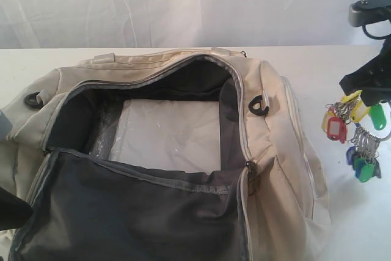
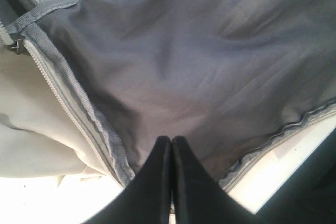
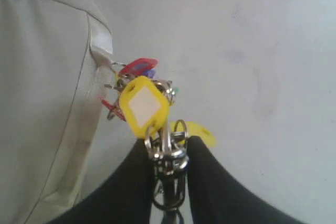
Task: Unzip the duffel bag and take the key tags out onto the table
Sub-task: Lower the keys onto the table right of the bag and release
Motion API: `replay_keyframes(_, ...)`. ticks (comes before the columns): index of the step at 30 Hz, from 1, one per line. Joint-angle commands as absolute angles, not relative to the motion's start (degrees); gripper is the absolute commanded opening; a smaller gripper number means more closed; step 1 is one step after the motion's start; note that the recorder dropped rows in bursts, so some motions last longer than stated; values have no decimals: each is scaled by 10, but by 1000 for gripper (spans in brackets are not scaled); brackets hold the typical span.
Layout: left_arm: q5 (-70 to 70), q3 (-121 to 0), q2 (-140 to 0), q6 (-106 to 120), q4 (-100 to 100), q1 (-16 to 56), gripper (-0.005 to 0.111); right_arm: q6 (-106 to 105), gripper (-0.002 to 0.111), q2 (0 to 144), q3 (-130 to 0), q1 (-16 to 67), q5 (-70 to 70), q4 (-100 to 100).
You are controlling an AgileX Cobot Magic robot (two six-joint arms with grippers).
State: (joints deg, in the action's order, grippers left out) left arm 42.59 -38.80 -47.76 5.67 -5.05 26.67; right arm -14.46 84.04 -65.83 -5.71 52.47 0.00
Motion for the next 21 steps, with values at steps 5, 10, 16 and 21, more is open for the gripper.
replay_keyframes(5, 427, -385, -474, 60, -61, 271, 0, -183, 0, 892, -603, -63, 431, 121)
replay_keyframes(10, 424, -385, -474, 60, -61, 271, 0, -246, 0, 931, -566, -63, 391, 235)
replay_keyframes(16, 421, -385, -474, 60, -61, 271, 0, -382, 0, 964, -553, -62, 397, 413)
replay_keyframes(21, 421, -385, -474, 60, -61, 271, 0, -452, 0, 964, -553, -54, 414, 495)
